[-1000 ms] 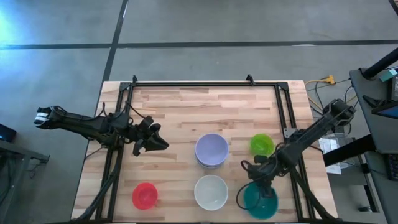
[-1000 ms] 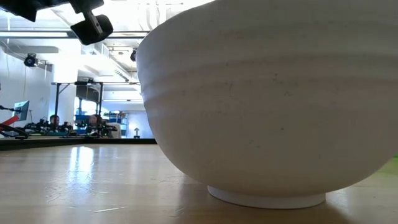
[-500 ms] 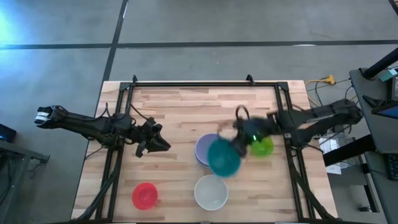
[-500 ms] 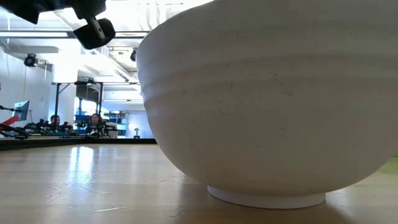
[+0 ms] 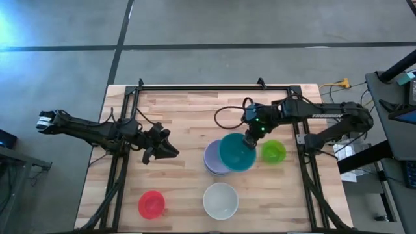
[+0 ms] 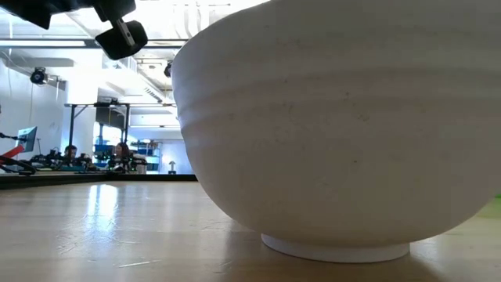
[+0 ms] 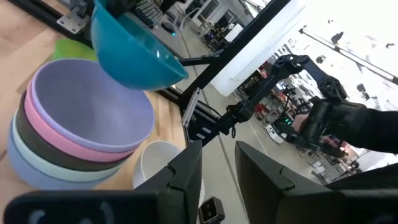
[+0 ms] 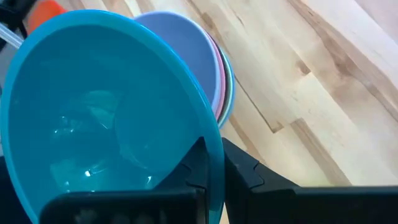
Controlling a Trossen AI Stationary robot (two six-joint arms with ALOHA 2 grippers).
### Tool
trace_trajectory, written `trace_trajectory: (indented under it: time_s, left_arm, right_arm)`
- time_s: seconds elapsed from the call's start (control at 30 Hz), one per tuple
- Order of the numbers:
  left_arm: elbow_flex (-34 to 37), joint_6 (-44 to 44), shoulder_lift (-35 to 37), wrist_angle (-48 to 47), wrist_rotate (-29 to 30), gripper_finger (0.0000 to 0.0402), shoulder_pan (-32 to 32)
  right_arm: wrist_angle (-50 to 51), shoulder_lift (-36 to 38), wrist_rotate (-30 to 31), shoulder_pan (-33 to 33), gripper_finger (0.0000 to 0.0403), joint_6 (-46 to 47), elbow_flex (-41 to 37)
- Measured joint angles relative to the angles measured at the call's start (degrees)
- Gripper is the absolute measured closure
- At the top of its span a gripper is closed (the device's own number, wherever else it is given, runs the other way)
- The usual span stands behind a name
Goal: Nest bowls inside each other
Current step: Stack the light blue bowl on top of the blue bowl
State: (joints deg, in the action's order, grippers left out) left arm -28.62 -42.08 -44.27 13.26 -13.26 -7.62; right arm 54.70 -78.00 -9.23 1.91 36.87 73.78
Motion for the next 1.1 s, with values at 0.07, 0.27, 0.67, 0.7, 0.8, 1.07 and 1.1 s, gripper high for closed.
trace_trajectory:
  time_s: [0.07, 0.27, 0.67, 0.7, 0.8, 1.07, 1.1]
  left_arm:
    - [0.0, 0.5, -0.2, 0.0, 0.0, 0.0320, 0.0]
    - [-0.1, 0.5, -0.2, -0.1, 0.0, 0.0320, 0.0]
    - [-0.3, 0.5, 0.0, -0.1, 0.0, 0.0320, 0.0]
    - [-0.3, 0.5, 0.0, -0.2, 0.0, 0.0320, 0.0]
    - [-0.4, 0.5, -0.2, 0.0, 0.0, 0.0320, 0.0]
    - [-0.4, 0.5, 0.3, 0.0, 0.0, 0.0320, 0.0]
    - [-0.4, 0.5, 0.3, 0.1, 0.0, 0.0320, 0.0]
  right_arm:
    - [0.1, -1.7, -0.1, 0.0, 0.0389, -1.0, 0.7]
    - [0.9, -7.3, -0.3, -0.1, 0.0390, -4.2, 3.8]
    - [3.0, -18.2, -1.2, 0.0, 0.0390, -8.5, 14.6]
    - [3.3, -19.5, -1.2, 0.0, 0.0390, -8.6, 15.3]
    - [4.5, -22.5, -1.2, 0.0, 0.0390, -9.4, 17.1]
    - [9.1, -26.2, -0.1, 0.0, 0.0356, -11.1, 21.2]
    - [9.6, -26.3, 1.1, 0.0, 0.0348, -11.3, 21.6]
